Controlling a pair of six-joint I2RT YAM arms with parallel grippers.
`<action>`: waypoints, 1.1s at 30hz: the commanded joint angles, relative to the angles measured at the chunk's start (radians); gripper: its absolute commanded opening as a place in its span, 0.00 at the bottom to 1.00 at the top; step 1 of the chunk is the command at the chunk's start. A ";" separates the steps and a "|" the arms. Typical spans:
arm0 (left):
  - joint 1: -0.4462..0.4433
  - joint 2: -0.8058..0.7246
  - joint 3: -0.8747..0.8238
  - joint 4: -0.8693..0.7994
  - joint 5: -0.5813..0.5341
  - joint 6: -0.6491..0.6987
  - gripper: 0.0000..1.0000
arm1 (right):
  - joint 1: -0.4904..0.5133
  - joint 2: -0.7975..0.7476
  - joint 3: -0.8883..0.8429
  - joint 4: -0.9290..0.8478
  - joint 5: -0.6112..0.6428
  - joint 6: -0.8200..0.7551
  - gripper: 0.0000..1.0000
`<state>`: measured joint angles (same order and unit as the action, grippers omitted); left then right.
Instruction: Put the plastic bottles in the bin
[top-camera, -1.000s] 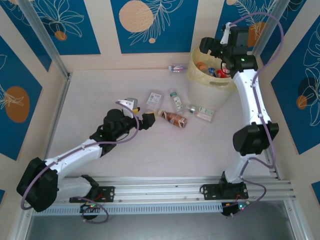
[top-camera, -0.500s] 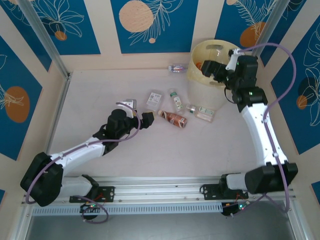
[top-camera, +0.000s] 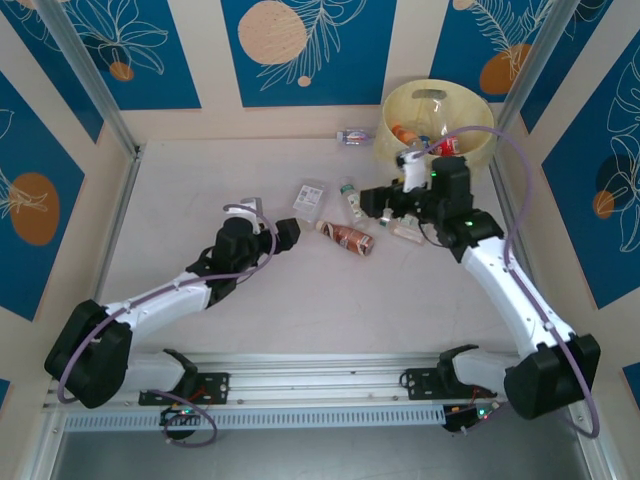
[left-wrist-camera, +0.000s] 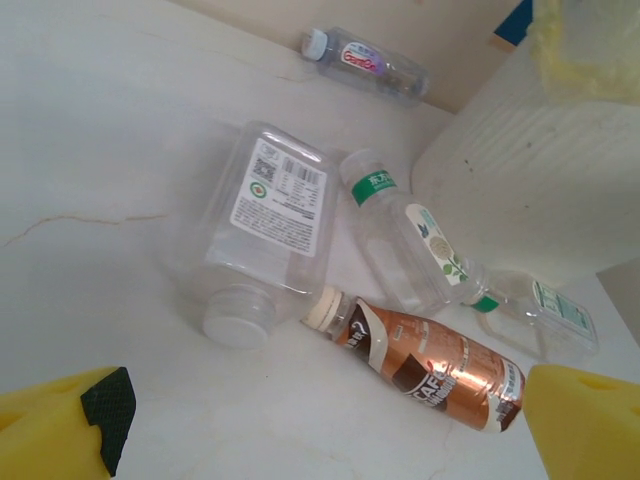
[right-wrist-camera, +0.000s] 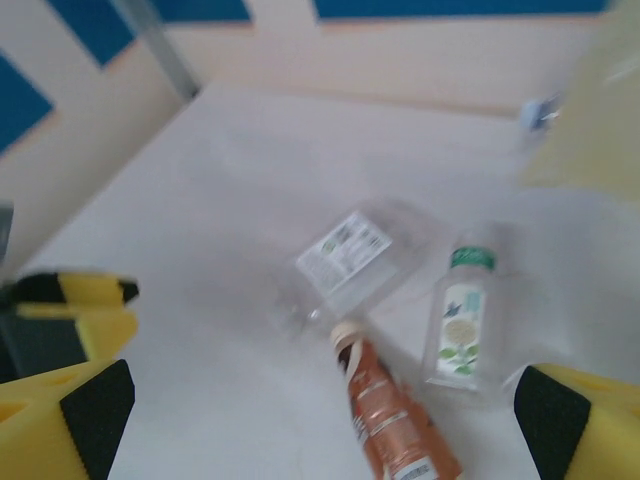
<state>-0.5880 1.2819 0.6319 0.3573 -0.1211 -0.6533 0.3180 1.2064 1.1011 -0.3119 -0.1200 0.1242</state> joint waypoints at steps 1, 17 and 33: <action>0.016 -0.020 -0.015 -0.017 -0.030 -0.042 1.00 | 0.062 0.062 0.001 -0.072 0.033 -0.164 0.99; 0.026 0.015 0.018 -0.021 0.050 -0.009 1.00 | 0.161 0.398 0.071 -0.182 0.271 -0.317 0.94; 0.027 0.056 0.048 -0.044 0.057 -0.012 1.00 | 0.194 0.686 0.235 -0.302 0.364 -0.337 0.89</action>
<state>-0.5713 1.3308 0.6537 0.3275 -0.0776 -0.6788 0.4965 1.8629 1.2984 -0.5652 0.2489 -0.1883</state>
